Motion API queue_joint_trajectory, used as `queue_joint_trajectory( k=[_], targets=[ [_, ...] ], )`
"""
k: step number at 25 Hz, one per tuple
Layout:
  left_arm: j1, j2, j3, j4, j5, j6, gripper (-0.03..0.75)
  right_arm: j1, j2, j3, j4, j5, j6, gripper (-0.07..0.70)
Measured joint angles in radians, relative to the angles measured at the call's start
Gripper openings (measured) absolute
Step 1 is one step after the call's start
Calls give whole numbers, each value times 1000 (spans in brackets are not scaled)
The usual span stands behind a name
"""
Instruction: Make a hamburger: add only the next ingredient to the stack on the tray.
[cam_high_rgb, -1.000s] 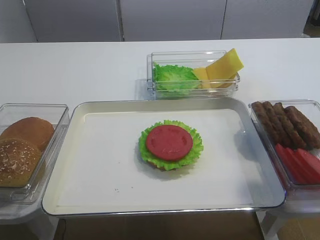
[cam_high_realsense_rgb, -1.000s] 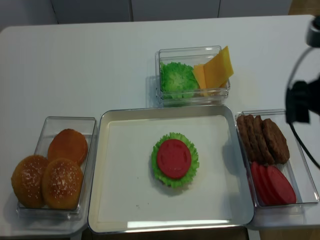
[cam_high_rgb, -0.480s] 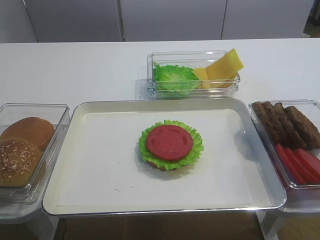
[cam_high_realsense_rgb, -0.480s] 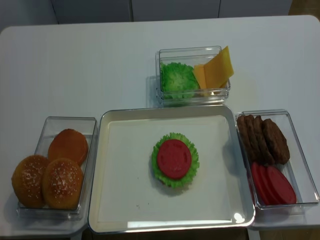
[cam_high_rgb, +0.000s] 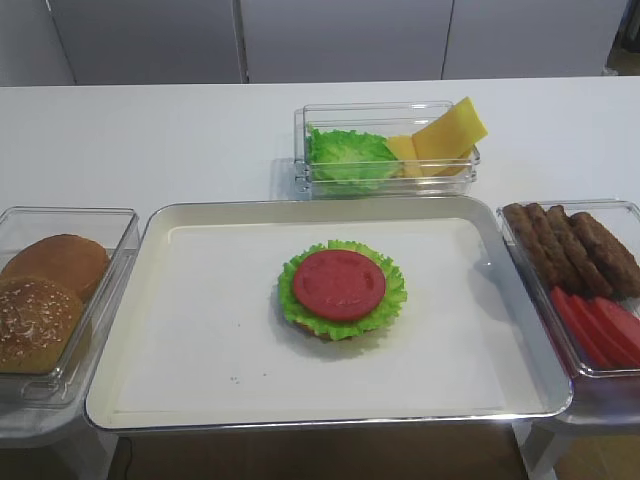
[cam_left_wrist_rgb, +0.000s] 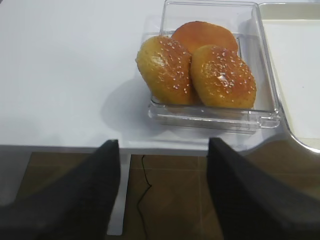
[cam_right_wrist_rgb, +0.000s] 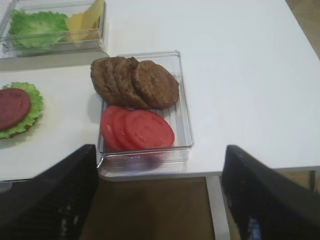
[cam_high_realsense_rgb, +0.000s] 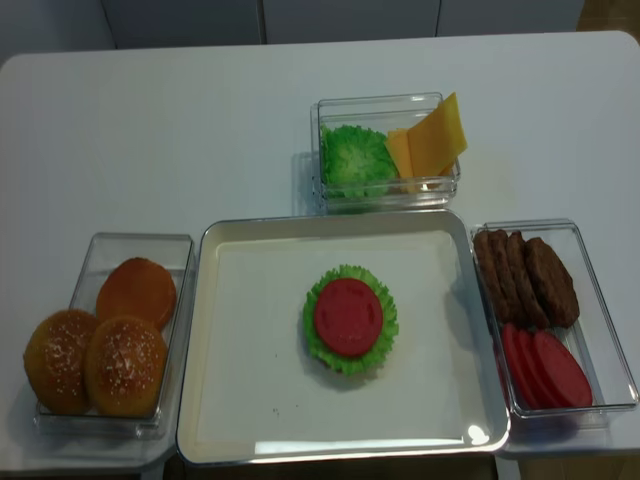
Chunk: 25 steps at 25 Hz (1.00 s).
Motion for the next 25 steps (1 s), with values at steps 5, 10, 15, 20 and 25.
queue_joint_trajectory(
  k=[5, 10, 15, 20, 25],
  targets=[
    [0, 0, 0, 0, 0, 0, 411, 0, -109, 60, 46, 2, -2, 584],
    [0, 0, 0, 0, 0, 0, 411, 0, -191, 173, 65, 5, -22, 583],
    [0, 0, 0, 0, 0, 0, 411, 0, -253, 234, 70, -1, -53, 583],
    [0, 0, 0, 0, 0, 0, 411, 0, -257, 291, 72, -50, -79, 583],
    [0, 0, 0, 0, 0, 0, 411, 0, -257, 323, 57, -109, -84, 582]
  ],
)
